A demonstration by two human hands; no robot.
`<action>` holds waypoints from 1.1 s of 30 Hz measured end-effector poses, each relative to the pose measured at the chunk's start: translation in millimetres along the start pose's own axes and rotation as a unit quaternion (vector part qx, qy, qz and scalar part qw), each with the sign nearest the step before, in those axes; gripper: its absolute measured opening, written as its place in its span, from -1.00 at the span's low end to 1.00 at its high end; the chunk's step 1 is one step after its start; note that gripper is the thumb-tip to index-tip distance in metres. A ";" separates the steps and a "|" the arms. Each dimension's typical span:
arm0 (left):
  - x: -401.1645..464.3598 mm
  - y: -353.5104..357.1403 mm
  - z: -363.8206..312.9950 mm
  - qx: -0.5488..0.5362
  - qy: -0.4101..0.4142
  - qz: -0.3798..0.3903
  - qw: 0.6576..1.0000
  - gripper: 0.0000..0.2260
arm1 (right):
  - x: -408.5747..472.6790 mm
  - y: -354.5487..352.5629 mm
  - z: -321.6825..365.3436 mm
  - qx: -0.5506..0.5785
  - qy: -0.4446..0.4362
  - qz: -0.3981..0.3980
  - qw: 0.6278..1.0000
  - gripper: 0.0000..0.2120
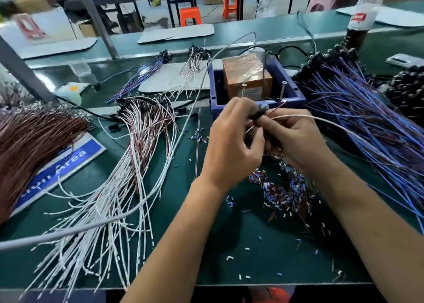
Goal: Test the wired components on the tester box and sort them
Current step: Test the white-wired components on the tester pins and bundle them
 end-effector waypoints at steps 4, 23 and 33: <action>-15.2 8.7 12.9 0.058 0.040 0.002 0.997 -0.76 | -3.7 -7.2 -4.8 -0.057 -0.044 -0.065 0.995 -0.88; -28.3 6.0 38.3 -0.021 -0.162 0.040 0.986 -0.93 | -7.7 -6.6 -13.7 0.011 0.009 -0.129 0.992 -0.75; -26.4 6.2 32.8 -0.038 -0.168 0.047 0.984 -0.89 | -12.7 -4.1 -10.7 0.033 0.015 -0.128 0.991 -0.73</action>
Point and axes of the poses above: each hand's wrist, its own x-axis towards the middle knuckle, its own y-axis out of the palm, z = x × y, the point moved 3 cm from there along x, towards the middle knuckle, and after that the axes turned 15 degrees about -z, right-handed, at the moved point
